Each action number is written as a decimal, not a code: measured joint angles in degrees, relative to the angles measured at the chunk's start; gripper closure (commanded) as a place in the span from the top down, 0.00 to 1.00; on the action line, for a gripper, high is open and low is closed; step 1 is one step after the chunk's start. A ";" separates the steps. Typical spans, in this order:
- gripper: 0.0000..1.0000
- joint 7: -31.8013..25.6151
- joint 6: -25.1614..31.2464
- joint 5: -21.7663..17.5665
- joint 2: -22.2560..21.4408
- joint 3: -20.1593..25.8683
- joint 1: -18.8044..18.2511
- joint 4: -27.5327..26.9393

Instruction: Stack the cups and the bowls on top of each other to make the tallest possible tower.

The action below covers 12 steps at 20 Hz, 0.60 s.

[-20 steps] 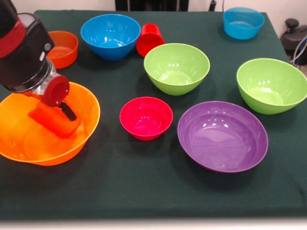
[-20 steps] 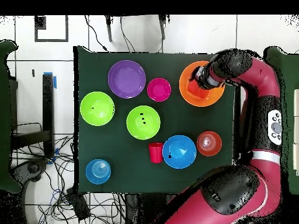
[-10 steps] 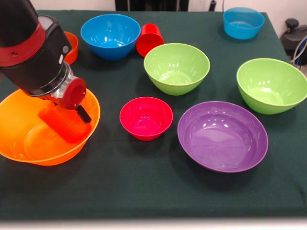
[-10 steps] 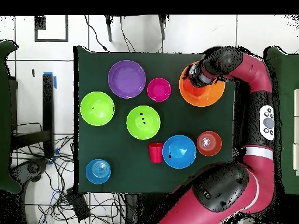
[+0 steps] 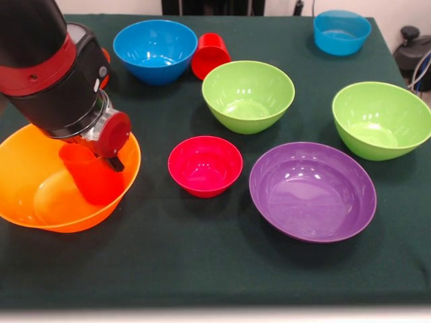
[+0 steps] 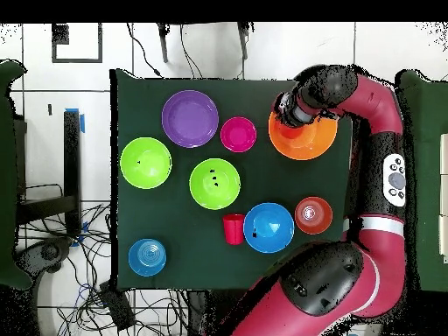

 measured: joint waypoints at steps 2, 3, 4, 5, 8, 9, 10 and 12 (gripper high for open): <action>0.00 0.00 0.02 -0.01 0.00 -0.20 -0.02 -0.05; 0.00 0.00 0.04 -0.01 0.00 -0.26 -0.02 -0.05; 0.00 0.00 0.03 -0.01 0.01 -0.30 -0.01 -0.05; 0.00 0.00 0.02 0.00 0.01 -0.35 -0.01 -0.06; 0.00 0.00 0.02 -0.01 0.08 -0.44 -0.01 -0.10; 0.00 0.00 0.02 -0.04 0.11 -0.51 0.00 -0.19; 0.00 0.00 0.02 -0.06 0.12 -0.60 -0.01 -0.22; 0.00 0.00 0.15 -0.31 0.11 -1.00 0.05 -0.37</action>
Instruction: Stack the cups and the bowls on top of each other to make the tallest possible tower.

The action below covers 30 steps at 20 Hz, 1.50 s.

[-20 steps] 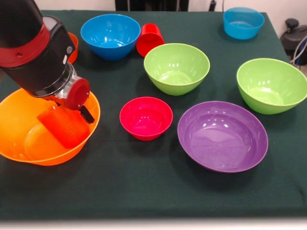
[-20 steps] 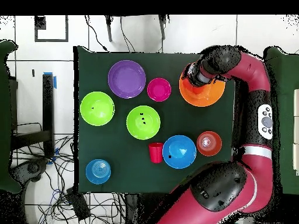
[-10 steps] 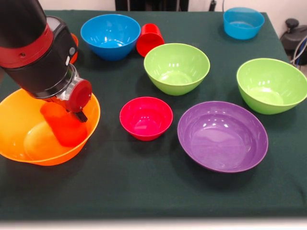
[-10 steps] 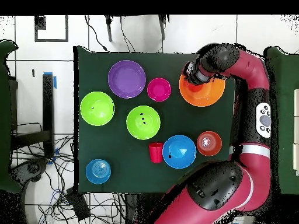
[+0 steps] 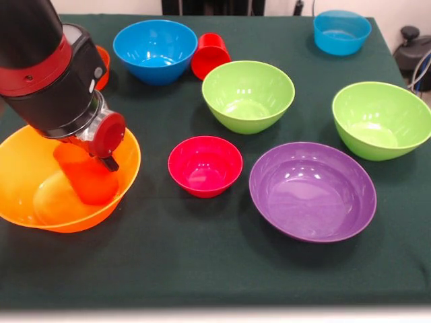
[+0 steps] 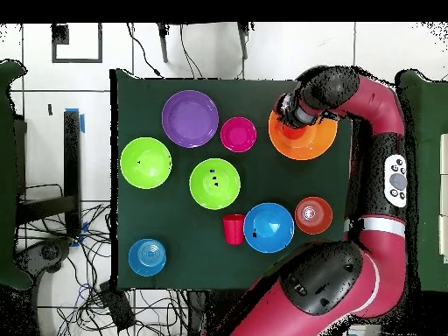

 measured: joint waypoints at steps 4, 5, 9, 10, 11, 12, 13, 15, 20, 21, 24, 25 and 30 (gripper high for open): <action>0.00 0.00 0.27 -2.57 0.01 -1.94 0.38 -1.05; 0.00 0.00 0.28 -2.89 0.01 -2.14 0.41 -1.19; 0.00 0.00 0.27 -5.34 0.01 -3.71 0.38 -2.21; 0.00 0.00 0.28 -6.16 0.03 -4.28 0.38 -2.78; 0.00 0.00 0.27 -6.46 0.04 -4.57 0.39 -3.11; 0.00 0.00 0.28 -6.50 0.05 -4.71 0.38 -3.29; 0.00 0.00 0.28 -6.55 0.06 -4.84 0.37 -3.48; 0.00 0.00 0.28 -6.56 0.15 -5.07 0.26 -4.09; 0.00 0.00 0.28 -6.56 0.46 -5.07 0.12 -4.95; 0.00 0.00 0.30 -6.55 0.51 -5.11 0.12 -5.00; 0.00 0.00 0.28 -6.56 0.51 -5.35 0.20 -5.00; 0.00 0.00 0.28 -6.56 0.51 -5.42 0.23 -5.00; 0.00 0.00 0.28 -6.54 0.52 -5.56 0.34 -5.00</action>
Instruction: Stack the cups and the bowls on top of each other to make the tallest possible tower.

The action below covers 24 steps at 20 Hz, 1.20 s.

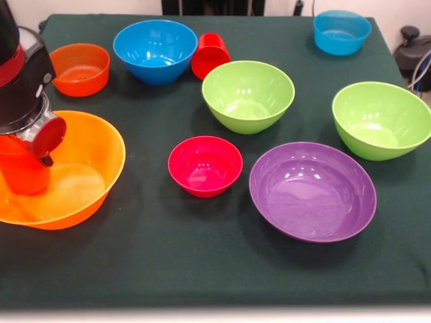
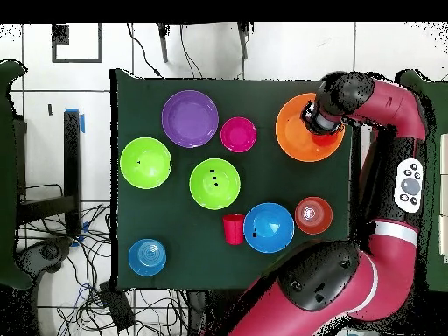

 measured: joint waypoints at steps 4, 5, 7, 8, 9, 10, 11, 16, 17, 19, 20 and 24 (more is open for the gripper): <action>0.00 0.00 0.00 0.25 0.00 -0.02 0.16 0.00; 0.00 0.00 0.00 0.32 0.00 -0.02 0.19 0.00; 0.00 0.00 0.00 0.55 -0.02 -0.05 0.31 0.00; 0.00 0.00 0.00 0.59 -0.04 -0.08 0.37 0.00; 0.00 0.00 0.00 0.59 -0.05 -0.09 0.40 0.00; 0.00 0.00 0.00 0.61 -0.05 -0.11 0.44 0.00; 0.00 0.00 0.00 0.64 -0.05 -0.11 0.50 0.00; 0.00 0.00 0.00 0.69 -0.05 -0.12 0.85 0.00; 0.00 0.00 0.00 0.69 -0.05 -0.12 0.95 0.00; 0.00 0.00 0.00 0.74 -0.05 -0.13 1.05 0.00; 0.00 0.00 0.00 0.74 -0.05 -0.14 1.13 0.00; 0.00 0.00 0.00 0.74 -0.05 -0.20 1.54 0.00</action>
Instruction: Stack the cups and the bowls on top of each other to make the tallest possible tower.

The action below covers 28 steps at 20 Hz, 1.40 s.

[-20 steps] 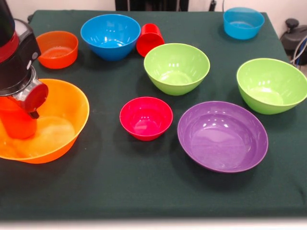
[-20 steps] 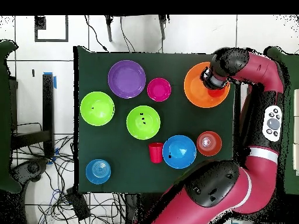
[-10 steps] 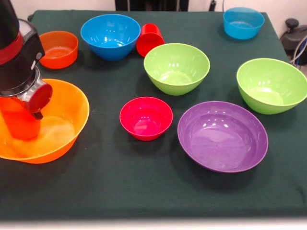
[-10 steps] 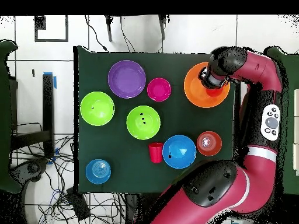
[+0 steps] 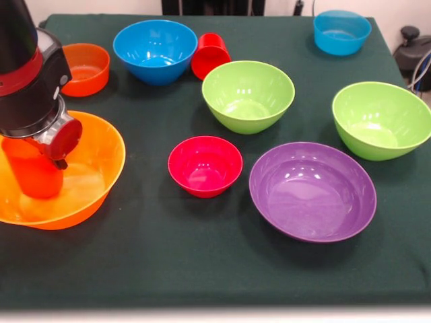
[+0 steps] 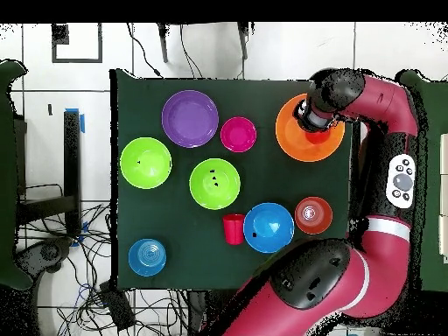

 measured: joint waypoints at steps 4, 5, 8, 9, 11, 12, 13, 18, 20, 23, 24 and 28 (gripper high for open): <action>0.00 0.00 0.00 0.05 0.00 -0.03 0.41 0.00; 0.00 0.00 0.00 0.10 0.00 -0.04 0.61 0.00; 0.00 0.00 0.00 0.14 0.00 -0.06 0.90 0.00; 0.00 0.00 0.00 0.14 0.00 -0.06 0.98 0.00; 0.00 0.00 0.00 0.14 0.00 -0.06 1.09 0.00; 0.00 0.00 0.00 0.14 0.00 -0.07 1.22 0.01; 0.00 0.00 0.00 0.14 0.00 -0.07 1.24 0.01; 0.00 0.00 0.00 0.14 0.01 -0.07 1.29 0.01; 0.00 0.00 0.00 0.15 0.00 -0.07 1.29 0.01; 0.00 0.00 0.00 0.15 0.01 -0.07 1.29 0.01; 0.00 0.00 0.00 0.15 0.00 -0.07 1.29 0.01; 0.00 0.00 0.00 0.15 0.00 -0.07 1.29 0.00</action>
